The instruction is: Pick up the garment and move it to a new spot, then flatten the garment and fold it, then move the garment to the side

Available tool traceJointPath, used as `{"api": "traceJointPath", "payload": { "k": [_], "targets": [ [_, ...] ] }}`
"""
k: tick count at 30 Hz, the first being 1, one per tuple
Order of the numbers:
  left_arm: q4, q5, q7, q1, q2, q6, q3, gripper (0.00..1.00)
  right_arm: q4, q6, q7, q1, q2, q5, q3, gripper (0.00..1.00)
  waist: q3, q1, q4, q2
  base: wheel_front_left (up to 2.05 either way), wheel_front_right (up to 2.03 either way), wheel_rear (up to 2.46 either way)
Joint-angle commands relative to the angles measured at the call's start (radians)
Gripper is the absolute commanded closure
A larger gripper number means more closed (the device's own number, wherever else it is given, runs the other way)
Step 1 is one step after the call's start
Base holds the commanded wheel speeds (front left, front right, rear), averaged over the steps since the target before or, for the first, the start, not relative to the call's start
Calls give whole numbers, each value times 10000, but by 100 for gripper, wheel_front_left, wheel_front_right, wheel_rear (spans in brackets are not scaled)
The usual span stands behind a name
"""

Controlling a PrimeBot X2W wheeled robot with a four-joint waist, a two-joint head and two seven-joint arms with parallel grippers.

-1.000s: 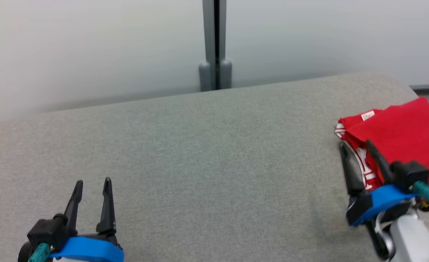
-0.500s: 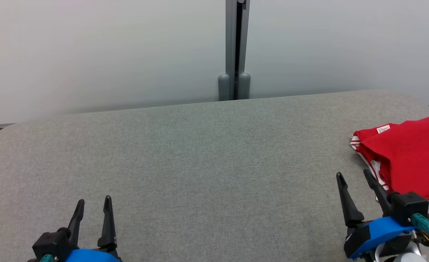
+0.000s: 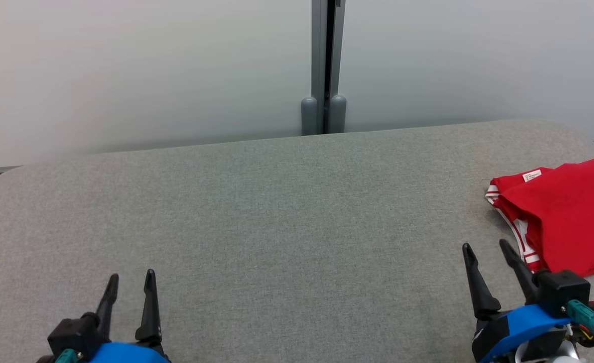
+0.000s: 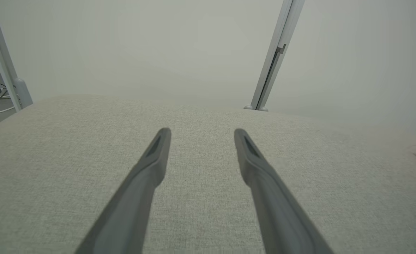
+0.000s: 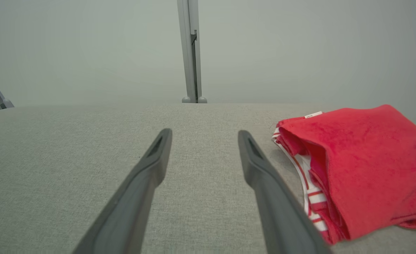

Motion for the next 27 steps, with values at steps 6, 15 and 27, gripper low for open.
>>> {"api": "traceJointPath", "payload": {
  "k": [6,15,27],
  "targets": [
    [277,-295,142,175,-210,-28,2,100,436,0,107,0,17,320,-60,100,9,0,8,-1,0,0,0],
    [160,-1684,597,5,-406,-186,403,100,497,0,317,-92,36,2157,-157,100,11,0,47,-1,0,0,0],
    [11,-3332,1118,-192,-641,-373,861,100,540,0,517,-185,60,4325,-232,100,14,0,98,-1,0,0,0]
  ]
}}
